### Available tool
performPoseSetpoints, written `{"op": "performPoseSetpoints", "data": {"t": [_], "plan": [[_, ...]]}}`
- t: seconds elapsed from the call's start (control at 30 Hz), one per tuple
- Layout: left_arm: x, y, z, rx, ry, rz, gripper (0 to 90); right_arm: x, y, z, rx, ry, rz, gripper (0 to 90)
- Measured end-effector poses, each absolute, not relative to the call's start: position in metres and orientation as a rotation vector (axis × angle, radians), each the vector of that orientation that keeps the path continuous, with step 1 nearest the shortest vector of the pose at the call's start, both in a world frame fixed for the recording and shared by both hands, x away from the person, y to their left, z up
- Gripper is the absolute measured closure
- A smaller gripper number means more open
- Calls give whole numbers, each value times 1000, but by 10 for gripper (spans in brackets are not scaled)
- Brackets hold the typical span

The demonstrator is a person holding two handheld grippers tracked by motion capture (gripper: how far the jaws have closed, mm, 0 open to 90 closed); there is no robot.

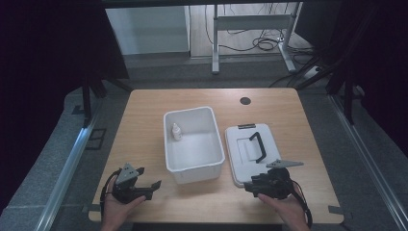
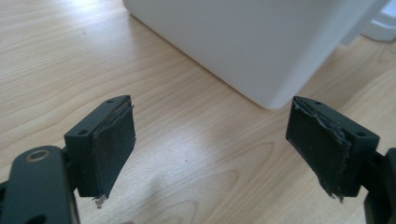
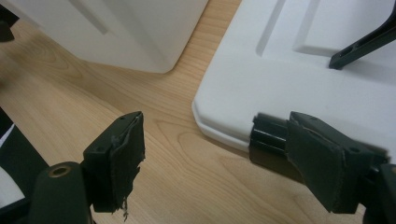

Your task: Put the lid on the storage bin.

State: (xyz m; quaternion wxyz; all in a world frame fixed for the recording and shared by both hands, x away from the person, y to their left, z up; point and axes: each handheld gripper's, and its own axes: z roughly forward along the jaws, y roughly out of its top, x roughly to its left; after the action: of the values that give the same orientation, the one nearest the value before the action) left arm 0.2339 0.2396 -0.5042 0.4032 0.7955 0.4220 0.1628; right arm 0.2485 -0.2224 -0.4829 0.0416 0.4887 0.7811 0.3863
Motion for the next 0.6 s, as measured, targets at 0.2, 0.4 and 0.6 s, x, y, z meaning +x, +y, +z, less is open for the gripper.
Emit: {"op": "performPoseSetpoints", "data": {"t": [0.2, 0.4, 0.6], "plan": [[231, 235, -503, 2042, 1036, 405, 165, 249, -222, -482, 1521, 2394, 1178, 204], [228, 234, -499, 2039, 1023, 417, 169, 249, -221, -482, 1526, 2392, 1140, 205], [226, 230, -497, 2052, 1008, 431, 169, 252, -220, -477, 1509, 2395, 1106, 205]]}}
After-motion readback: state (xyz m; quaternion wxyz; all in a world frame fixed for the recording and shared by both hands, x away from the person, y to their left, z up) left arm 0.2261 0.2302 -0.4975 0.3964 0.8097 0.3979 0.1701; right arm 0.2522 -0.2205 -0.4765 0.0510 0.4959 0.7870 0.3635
